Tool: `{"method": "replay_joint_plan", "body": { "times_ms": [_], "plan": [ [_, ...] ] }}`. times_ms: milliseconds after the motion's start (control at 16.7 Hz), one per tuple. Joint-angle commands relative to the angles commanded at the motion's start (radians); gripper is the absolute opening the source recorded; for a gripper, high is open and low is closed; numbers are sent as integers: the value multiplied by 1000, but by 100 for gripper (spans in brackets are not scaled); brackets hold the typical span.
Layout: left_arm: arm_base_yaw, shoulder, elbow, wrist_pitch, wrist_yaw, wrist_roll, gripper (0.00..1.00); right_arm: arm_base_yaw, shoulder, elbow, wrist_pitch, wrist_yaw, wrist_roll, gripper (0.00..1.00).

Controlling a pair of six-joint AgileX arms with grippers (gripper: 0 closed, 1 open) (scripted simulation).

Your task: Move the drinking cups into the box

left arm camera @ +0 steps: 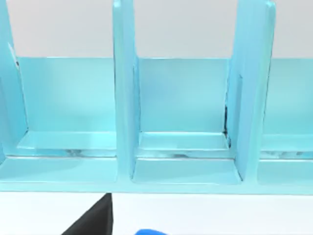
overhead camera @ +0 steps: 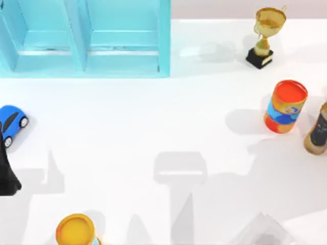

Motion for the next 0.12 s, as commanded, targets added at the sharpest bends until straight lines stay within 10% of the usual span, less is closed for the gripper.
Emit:
{"method": "replay_joint_plan", "body": {
  "times_ms": [120],
  "plan": [
    [0,0,0,0,0,0,100,0,0,22,-22,1,0,100]
  ]
}}
